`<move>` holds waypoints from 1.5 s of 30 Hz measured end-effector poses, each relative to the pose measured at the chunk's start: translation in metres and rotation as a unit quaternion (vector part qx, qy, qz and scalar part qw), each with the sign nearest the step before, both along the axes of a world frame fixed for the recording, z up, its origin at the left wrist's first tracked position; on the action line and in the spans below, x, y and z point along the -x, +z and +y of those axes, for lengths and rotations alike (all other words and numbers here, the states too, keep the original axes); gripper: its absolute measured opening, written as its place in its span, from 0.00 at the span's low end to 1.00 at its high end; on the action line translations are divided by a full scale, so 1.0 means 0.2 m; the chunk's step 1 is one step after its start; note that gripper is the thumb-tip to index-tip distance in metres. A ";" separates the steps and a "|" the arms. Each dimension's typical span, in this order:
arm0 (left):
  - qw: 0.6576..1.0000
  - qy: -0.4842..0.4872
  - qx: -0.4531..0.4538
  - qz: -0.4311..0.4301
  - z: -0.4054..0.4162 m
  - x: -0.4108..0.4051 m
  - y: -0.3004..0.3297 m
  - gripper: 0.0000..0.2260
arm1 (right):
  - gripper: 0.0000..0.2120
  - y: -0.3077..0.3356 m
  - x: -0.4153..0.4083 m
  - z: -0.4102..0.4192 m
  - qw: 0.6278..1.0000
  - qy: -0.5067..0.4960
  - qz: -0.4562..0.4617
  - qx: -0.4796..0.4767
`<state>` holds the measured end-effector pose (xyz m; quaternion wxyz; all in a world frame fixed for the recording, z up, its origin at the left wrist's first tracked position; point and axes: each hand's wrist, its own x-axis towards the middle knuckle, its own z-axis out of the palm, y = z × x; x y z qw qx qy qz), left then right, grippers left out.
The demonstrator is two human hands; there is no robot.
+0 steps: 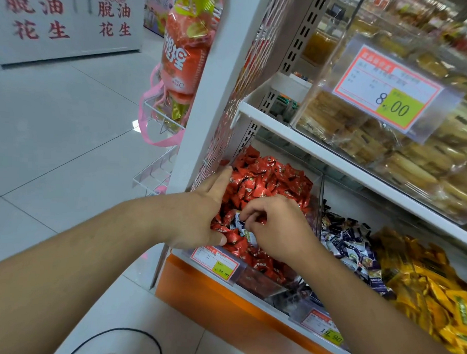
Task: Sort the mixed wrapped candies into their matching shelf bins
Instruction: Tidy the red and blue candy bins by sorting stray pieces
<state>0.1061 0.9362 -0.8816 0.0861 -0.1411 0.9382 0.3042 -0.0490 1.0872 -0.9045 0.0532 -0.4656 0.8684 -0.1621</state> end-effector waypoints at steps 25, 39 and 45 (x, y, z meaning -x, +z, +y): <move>0.974 0.040 -0.024 0.223 0.41 0.26 0.02 0.07 | 0.07 0.25 -0.03 0.57 0.896 -0.186 -0.272 0.299; 0.967 0.005 0.036 0.251 0.72 0.34 0.10 0.06 | 0.06 0.28 0.04 0.76 0.947 -0.133 -0.204 0.208; 0.972 0.076 -0.017 0.221 0.74 0.30 0.08 0.10 | 0.08 0.31 0.09 0.83 0.928 -0.195 -0.176 0.263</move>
